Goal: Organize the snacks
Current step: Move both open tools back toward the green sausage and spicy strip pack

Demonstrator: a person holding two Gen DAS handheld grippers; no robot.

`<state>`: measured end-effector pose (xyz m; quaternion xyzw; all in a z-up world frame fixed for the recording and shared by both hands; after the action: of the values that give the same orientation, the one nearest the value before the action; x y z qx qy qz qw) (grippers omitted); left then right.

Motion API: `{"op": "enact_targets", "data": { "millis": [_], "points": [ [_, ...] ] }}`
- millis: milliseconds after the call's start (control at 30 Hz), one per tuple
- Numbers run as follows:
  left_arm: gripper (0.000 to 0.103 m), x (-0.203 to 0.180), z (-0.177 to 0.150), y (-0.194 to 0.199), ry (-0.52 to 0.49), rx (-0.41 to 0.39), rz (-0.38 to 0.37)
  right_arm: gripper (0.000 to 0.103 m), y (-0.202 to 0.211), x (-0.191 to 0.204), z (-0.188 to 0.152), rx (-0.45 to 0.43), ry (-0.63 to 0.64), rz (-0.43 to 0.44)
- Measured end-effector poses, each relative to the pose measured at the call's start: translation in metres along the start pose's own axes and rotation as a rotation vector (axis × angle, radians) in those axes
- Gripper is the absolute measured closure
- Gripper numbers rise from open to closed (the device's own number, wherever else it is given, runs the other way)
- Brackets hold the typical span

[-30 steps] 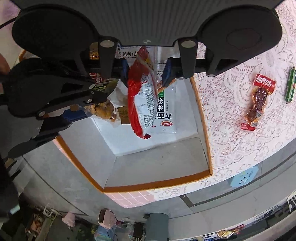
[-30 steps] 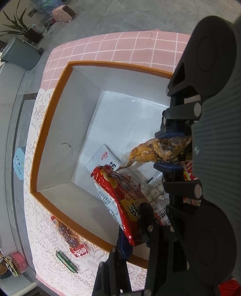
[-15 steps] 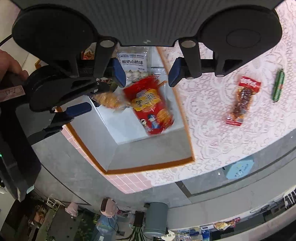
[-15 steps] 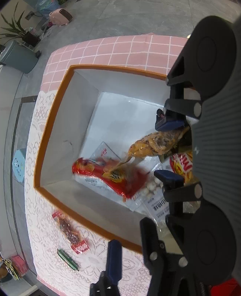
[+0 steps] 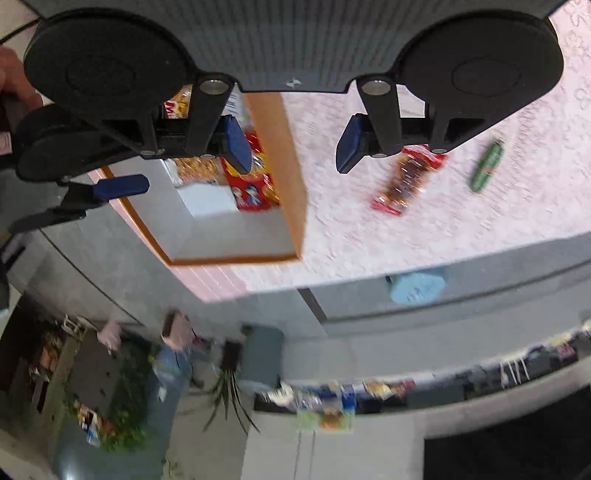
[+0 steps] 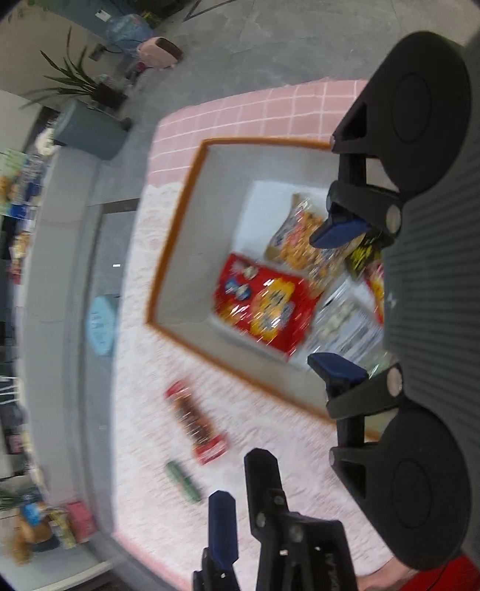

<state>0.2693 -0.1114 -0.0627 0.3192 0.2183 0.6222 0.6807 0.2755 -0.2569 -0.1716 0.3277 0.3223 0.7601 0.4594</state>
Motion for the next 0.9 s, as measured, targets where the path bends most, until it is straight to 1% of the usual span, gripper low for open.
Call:
{"op": "enact_targets", "data": {
  "millis": [67, 133, 300, 367, 500, 700, 767, 900],
  "points": [
    [0.041, 0.009, -0.001, 0.007, 0.008, -0.026, 0.012, 0.042, 0.004, 0.014, 0.001, -0.054, 0.008, 0.021],
    [0.041, 0.017, -0.003, 0.01, 0.011, -0.039, 0.007, 0.042, 0.005, 0.027, 0.002, -0.094, 0.011, 0.038],
    [0.041, 0.04, -0.012, 0.009, 0.009, -0.057, 0.055, 0.042, -0.003, 0.056, 0.002, -0.142, 0.015, 0.1],
    [0.041, 0.05, -0.018, 0.006, 0.018, -0.051, 0.059, 0.042, -0.011, 0.07, 0.0, -0.154, 0.033, 0.121],
    [0.041, 0.072, -0.027, -0.003, 0.054, -0.021, 0.074, 0.042, -0.03, 0.095, 0.0, -0.137, 0.078, 0.137],
    [0.041, 0.101, -0.035, -0.019, 0.058, 0.003, 0.119, 0.042, -0.058, 0.121, 0.009, -0.132, 0.106, 0.178],
    [0.041, 0.111, -0.036, -0.027, 0.072, 0.022, 0.114, 0.042, -0.069, 0.127, 0.014, -0.117, 0.112, 0.188],
    [0.041, 0.129, -0.039, -0.046, 0.078, 0.056, 0.078, 0.042, -0.092, 0.134, 0.023, -0.067, 0.093, 0.2]
  ]
}}
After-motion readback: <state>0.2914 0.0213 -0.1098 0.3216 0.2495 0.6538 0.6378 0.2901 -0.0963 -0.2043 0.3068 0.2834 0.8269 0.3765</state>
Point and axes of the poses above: each gripper's, at about its wrist camera, not at the fingertips, and y roughly against the way its jaws point, x to its left, z to its top, the point moved 7 cm from there along -y, roughly the way its jaws point, and after that the axes turned 15 degrees about z, right-handed, at the moved point
